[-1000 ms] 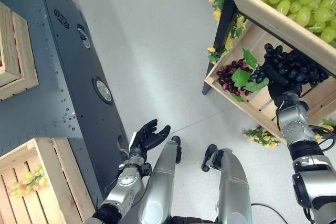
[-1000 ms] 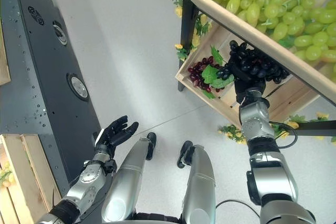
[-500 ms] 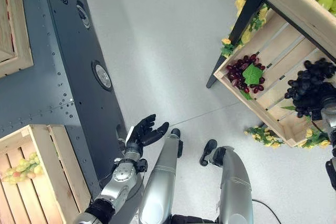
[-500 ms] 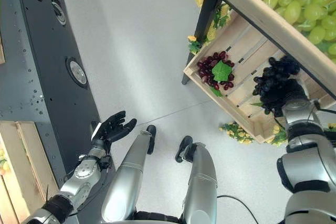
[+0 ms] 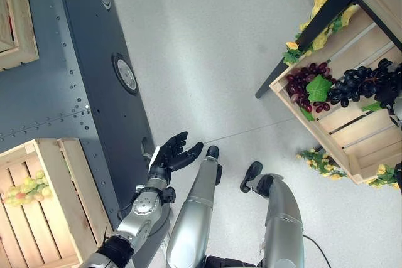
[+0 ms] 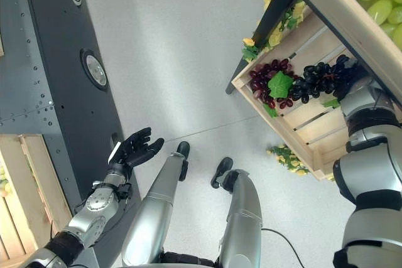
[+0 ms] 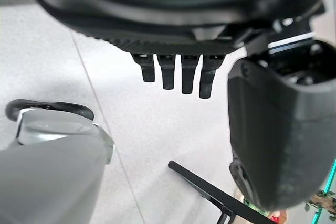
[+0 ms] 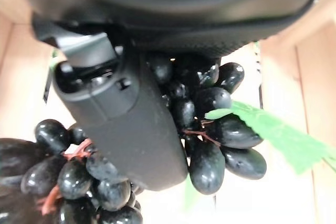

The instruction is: Pick up the fruits from the basket on one side to the basket on the other side

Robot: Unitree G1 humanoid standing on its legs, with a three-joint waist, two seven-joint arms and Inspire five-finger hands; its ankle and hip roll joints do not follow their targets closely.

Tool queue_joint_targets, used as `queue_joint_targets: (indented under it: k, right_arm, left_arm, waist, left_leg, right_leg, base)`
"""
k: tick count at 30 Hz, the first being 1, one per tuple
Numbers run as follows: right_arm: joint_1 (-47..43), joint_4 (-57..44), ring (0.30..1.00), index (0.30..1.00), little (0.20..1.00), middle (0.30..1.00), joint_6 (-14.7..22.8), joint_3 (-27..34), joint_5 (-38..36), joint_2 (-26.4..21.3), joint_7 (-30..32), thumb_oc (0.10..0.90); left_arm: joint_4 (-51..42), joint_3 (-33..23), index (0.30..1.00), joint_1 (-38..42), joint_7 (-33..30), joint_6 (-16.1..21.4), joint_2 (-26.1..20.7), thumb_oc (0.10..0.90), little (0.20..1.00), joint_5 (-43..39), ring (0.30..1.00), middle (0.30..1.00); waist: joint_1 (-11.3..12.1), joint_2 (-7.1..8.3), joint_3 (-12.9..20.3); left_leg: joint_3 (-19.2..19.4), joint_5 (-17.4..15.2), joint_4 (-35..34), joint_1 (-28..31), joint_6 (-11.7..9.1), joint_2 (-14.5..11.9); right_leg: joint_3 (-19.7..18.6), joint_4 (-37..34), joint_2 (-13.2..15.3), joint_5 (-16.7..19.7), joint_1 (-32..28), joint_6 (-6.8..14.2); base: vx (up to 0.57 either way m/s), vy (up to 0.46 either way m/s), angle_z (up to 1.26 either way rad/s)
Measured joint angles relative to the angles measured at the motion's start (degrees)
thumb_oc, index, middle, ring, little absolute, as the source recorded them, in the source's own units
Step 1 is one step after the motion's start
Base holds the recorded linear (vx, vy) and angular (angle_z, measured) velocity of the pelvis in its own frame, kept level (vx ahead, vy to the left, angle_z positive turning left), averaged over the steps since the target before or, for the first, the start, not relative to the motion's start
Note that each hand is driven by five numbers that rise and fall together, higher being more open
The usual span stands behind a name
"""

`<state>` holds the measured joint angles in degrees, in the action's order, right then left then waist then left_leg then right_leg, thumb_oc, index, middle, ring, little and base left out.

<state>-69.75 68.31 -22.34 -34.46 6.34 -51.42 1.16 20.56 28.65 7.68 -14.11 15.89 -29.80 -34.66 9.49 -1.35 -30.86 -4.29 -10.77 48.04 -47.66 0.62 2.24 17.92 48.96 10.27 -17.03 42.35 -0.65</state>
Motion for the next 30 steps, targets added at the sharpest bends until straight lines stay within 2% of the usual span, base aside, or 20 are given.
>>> queue_joint_targets:
  k: [3, 6, 7, 8, 9, 14, 28, 30]
  right_arm:
    - [0.0, 0.0, 0.3, 0.3, 0.3, 0.3, 0.2, 0.0, -0.7, 0.0, 0.7, 0.4]
    - [0.2, 0.0, 0.3, 0.3, 0.3, 0.3, 0.3, 0.6, -7.1, 0.0, 2.7, 0.4]
    - [0.4, 0.0, 0.571, 0.571, 0.571, 0.571, 0.4, 1.7, -10.3, 0.0, 3.4, 0.58]
    - [1.0, 0.0, 0.9, 0.9, 0.9, 0.9, 1.0, 3.8, -13.7, 0.0, 4.5, 0.8]
    - [1.6, 0.0, 0.9, 0.9, 0.9, 0.9, 1.6, 6.1, -16.3, 0.1, 5.3, 0.8]
    - [3.8, -0.1, 0.9, 0.9, 0.9, 0.9, 4.0, 9.2, -22.8, 0.1, 5.7, 0.8]
    - [5.4, -0.9, 0.9, 0.9, 0.9, 0.9, 7.6, 9.6, -25.0, 0.1, 5.7, 0.8]
    - [6.9, -2.8, 0.9, 0.9, 0.9, 0.9, 7.7, 10.1, -25.0, 0.1, 5.7, 0.8]
  left_arm:
    - [-0.4, 0.0, 0.9, 0.1, 0.1, 0.0, -0.2, 0.8, 0.9, 0.0, 0.9, 0.9]
    - [-0.4, 0.0, 0.9, 0.1, 0.0, 0.0, -0.2, 0.8, 0.9, 0.0, 0.9, 0.9]
    - [-0.4, 0.0, 0.9, 0.2, 0.0, 0.0, -0.2, 0.8, 0.9, 0.0, 0.9, 0.9]
    - [-0.5, 0.0, 0.9, 0.2, -0.1, 0.0, -0.2, 0.8, 0.9, 0.0, 0.9, 0.9]
    - [-0.7, 0.0, 0.9, 0.2, -0.2, 0.0, -0.2, 0.8, 0.9, 0.0, 0.9, 0.9]
    - [-0.8, 0.0, 0.9, 0.3, -0.3, 0.0, -0.2, 0.8, 0.9, 0.1, 0.9, 0.9]
    - [-0.8, 0.1, 0.9, 2.1, -1.1, 0.0, 1.2, 0.8, 0.9, 0.0, 0.9, 0.9]
    - [-0.8, 0.1, 0.9, 2.3, -1.3, 0.0, 1.5, 0.8, 0.9, 0.0, 0.9, 0.9]
  waist:
    - [0.1, 0.05, 0.0]
    - [0.2, 0.04, 0.0]
    - [0.1, 0.04, 0.0]
    - [0.1, 0.04, 0.0]
    - [0.1, 0.04, 0.0]
    - [-0.4, -0.01, 0.0]
    - [-1.6, -0.04, 0.0]
    - [-1.6, 0.34, -0.1]
  left_leg:
    - [0.0, 0.2, -0.4, 0.3, 0.1, 0.1]
    - [0.0, 0.5, -1.0, 0.9, 0.2, 0.2]
    - [0.0, 0.7, -1.4, 1.1, 0.4, 0.2]
    - [0.0, 0.9, -1.7, 1.2, 0.4, 0.4]
    - [0.0, 0.9, -1.8, 1.2, 0.4, 0.4]
    - [0.1, 1.0, -1.8, 1.3, 0.4, 0.5]
    - [1.7, 0.5, -1.5, 3.2, 1.0, 0.1]
    - [1.6, 0.5, -1.2, 3.1, 1.0, 0.0]
  right_leg:
    - [-0.1, -0.2, 0.0, 0.1, -0.2, 0.2]
    - [-0.2, -0.6, 0.0, 0.2, -0.7, 0.3]
    - [-0.2, -0.8, 0.0, 0.4, -0.8, 0.3]
    - [-0.2, -0.9, 0.2, 0.4, -0.8, 0.3]
    - [-0.2, -0.9, 0.2, 0.4, -0.8, 0.3]
    - [-0.2, -0.9, 0.3, 0.5, -0.9, 0.4]
    - [-1.8, -0.4, 0.3, 0.6, -1.8, 0.5]
    - [-1.8, -0.2, 0.2, 0.6, -1.8, 0.5]
  base:
    - [0.0, 0.0, 0.0]
    - [0.0, 0.0, 0.0]
    - [0.0, 0.022, 0.03]
    - [0.0, 0.028, 0.04]
    - [0.0, 0.02, 0.03]
    - [-0.01, 0.026, 0.0]
    - [0.0, 0.036, -0.04]
    - [0.0, 0.0, 0.0]
